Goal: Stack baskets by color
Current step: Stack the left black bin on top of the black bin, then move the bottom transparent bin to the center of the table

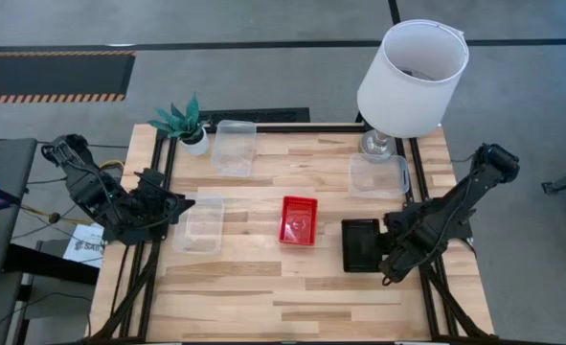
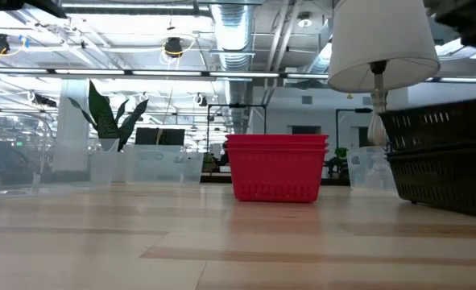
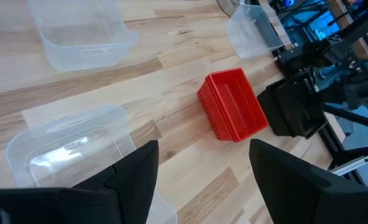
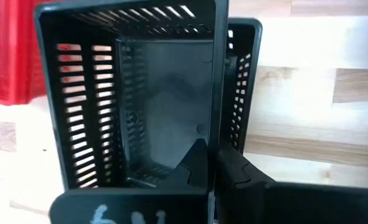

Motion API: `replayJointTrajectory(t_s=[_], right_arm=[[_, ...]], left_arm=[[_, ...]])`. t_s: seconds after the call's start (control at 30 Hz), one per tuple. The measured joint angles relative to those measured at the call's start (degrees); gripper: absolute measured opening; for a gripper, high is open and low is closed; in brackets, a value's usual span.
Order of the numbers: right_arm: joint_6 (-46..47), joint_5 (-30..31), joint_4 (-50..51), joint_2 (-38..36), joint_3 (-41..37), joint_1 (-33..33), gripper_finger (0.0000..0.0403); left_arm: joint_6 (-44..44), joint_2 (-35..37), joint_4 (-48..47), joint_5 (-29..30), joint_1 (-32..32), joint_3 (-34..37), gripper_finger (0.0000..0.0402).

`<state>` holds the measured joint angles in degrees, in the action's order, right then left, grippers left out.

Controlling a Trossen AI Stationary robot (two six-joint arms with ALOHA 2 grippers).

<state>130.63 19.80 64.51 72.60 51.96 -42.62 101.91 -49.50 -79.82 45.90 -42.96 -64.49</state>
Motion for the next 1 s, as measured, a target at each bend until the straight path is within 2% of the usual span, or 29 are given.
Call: replayJointTrajectory(t_s=[0.27,0.4,0.67,0.83,1.0], right_arm=[[0.0,-0.34,-1.35,0.0,-2.32,0.01,0.0027],[0.74,-2.79,-1.32,0.0,-2.98,0.01,0.0069],[0.06,-3.11,-1.45,-0.14,-3.05,0.01,0.0146],[-0.38,-2.3,2.78,-2.21,1.71,-0.06,0.0173],[-3.59,2.68,9.64,-4.25,10.27,0.29,0.0181]], left_arm=[[1.31,0.0,0.09,0.01,0.0,0.0,0.0238],[1.38,0.0,0.36,-0.14,0.0,0.0,0.0238],[1.42,0.0,1.1,-0.56,0.0,-0.01,0.0238],[1.44,-0.6,3.84,-2.54,0.15,-0.02,0.0238],[0.37,-2.46,4.96,-6.26,3.19,-0.02,0.0238]])
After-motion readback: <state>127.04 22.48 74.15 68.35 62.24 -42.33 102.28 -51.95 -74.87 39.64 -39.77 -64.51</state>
